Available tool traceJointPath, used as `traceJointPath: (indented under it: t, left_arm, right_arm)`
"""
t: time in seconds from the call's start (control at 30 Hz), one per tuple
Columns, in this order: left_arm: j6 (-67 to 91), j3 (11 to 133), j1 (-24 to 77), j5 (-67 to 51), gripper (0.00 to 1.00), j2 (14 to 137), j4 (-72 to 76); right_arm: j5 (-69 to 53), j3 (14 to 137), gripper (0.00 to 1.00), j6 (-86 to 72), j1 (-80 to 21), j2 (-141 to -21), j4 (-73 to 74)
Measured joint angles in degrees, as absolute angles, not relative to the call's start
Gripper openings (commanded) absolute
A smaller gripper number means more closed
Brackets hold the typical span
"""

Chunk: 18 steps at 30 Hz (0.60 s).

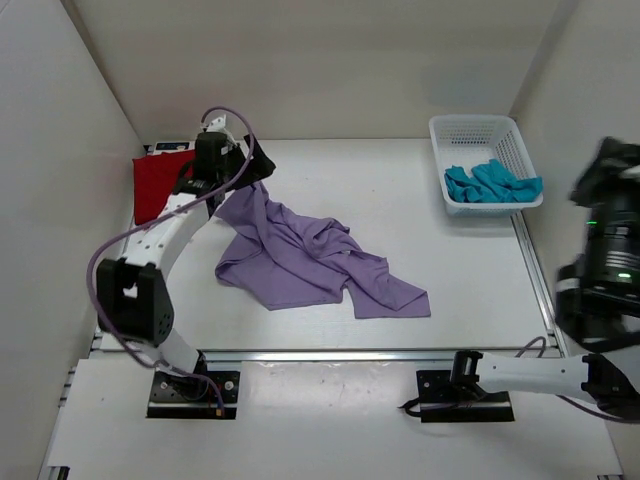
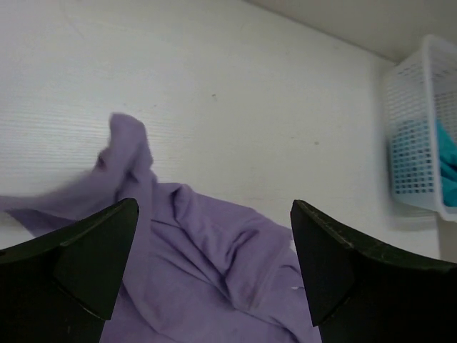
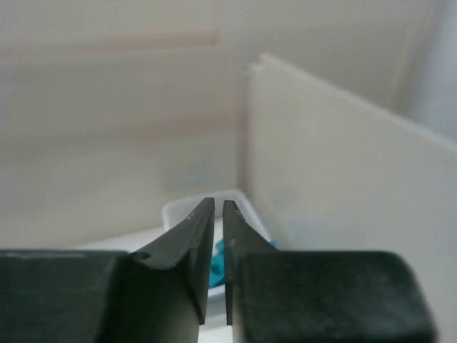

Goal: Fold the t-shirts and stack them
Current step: Flatten out the tshirt

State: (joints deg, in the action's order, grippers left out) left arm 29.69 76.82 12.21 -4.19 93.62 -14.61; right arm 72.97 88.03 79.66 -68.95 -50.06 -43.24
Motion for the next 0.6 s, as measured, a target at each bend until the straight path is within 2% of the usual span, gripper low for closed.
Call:
traceJointPath:
  t: [0.07, 0.13, 0.3, 0.33, 0.37, 0.43, 0.5, 0.57, 0.6]
  left_arm:
    - [30.3, 74.7, 12.6, -5.0, 0.99, 89.3, -13.0]
    - [30.7, 73.5, 12.5, -5.7, 0.99, 86.1, -11.9]
    - [32.1, 67.3, 10.3, -9.2, 0.99, 80.8, -8.8]
    - [32.2, 64.6, 9.9, -9.4, 0.99, 79.5, -8.6]
    - [32.4, 61.8, 9.6, -9.6, 0.99, 78.1, -8.5]
    - [32.4, 55.9, 9.1, -10.1, 0.98, 75.2, -9.0]
    - [32.6, 50.2, 8.4, -11.3, 0.99, 72.6, -9.1]
    - [32.7, 44.9, 7.4, -12.1, 0.91, 70.3, -9.6]
    - [32.7, 42.3, 6.9, -12.0, 0.78, 69.2, -10.1]
  right_arm:
    - [75.0, 82.3, 0.18, 83.7, -72.4, -51.4, -49.6]
    - [75.9, 77.5, 0.19, 78.4, -74.5, -53.8, -44.1]
    - [72.9, 64.1, 0.19, 52.8, -71.0, -57.2, -22.6]
    - [71.7, 61.2, 0.21, 46.8, -70.3, -57.1, -17.9]
    - [69.3, 59.3, 0.22, 39.5, -69.3, -57.2, -11.9]
    - [57.0, 57.6, 0.23, 23.8, -62.2, -57.6, -0.4]
    - [45.2, 54.4, 0.47, 11.4, -51.8, -57.8, 4.3]
    - [36.1, 48.8, 0.52, 1.8, -43.4, -57.8, 6.7]
    - [32.5, 46.4, 0.45, -1.5, -41.3, -57.9, 8.0]
